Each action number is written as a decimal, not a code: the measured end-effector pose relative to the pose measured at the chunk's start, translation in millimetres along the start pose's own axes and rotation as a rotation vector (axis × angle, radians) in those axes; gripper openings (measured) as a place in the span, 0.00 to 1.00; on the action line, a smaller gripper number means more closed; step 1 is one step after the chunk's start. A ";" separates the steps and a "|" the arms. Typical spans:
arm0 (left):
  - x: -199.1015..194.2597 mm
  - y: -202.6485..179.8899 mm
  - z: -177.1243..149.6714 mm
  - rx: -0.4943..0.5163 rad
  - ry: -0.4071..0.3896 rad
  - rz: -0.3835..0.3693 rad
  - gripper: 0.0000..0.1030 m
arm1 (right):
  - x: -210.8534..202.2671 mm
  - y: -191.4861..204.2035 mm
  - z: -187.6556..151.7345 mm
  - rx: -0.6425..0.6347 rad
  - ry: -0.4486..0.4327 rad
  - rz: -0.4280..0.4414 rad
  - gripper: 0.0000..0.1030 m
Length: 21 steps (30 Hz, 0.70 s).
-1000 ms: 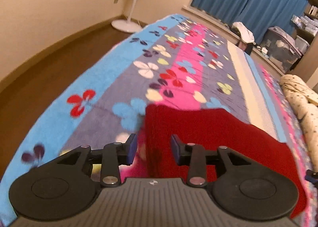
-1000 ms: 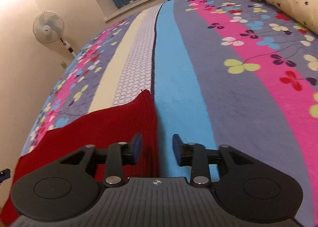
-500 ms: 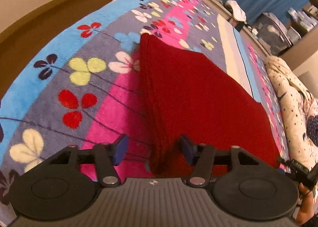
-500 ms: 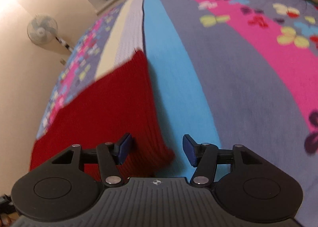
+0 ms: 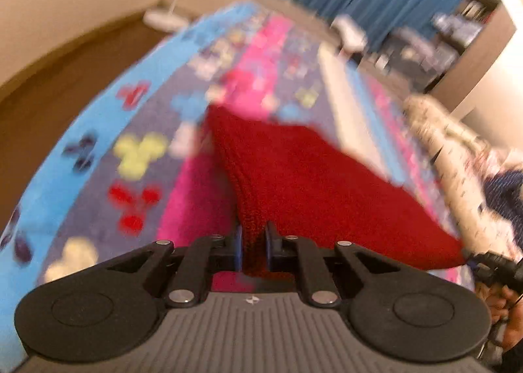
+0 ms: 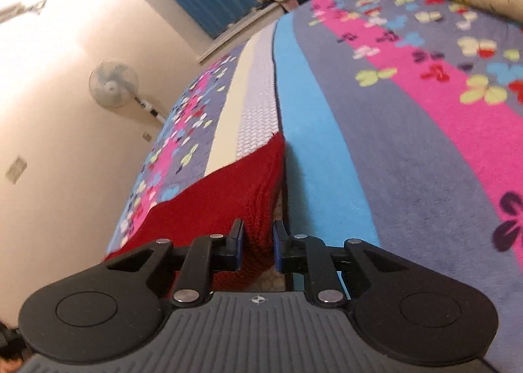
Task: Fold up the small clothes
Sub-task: 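Lay the folded sweater flat with both grippers, smoothing it into a rectangle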
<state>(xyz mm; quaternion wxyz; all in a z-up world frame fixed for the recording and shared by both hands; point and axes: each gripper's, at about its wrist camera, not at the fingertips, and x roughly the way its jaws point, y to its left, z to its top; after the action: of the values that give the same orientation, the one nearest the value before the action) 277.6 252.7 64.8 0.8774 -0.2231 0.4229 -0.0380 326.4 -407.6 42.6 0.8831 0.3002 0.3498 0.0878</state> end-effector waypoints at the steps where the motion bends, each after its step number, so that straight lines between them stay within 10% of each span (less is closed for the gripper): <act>1: 7.0 6.0 -1.8 -0.016 0.055 0.015 0.13 | 0.4 -3.0 -5.4 0.020 0.043 -0.023 0.17; 5: 31.4 6.2 -6.0 0.045 0.162 0.085 0.15 | 20.4 -10.8 -25.0 -0.025 0.200 -0.168 0.18; 13: 25.0 8.4 -3.1 0.030 0.128 0.081 0.36 | 11.0 -1.8 -27.2 -0.065 0.157 -0.172 0.29; 21: 32.7 4.4 -8.9 0.055 0.159 0.106 0.31 | 21.7 -11.4 -30.1 -0.044 0.174 -0.149 0.32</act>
<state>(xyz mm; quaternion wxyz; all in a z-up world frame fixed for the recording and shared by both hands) 291.2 245.1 34.4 0.8477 -0.1726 0.5011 -0.0210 321.6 -394.7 6.3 0.8597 0.2454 0.4446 0.0554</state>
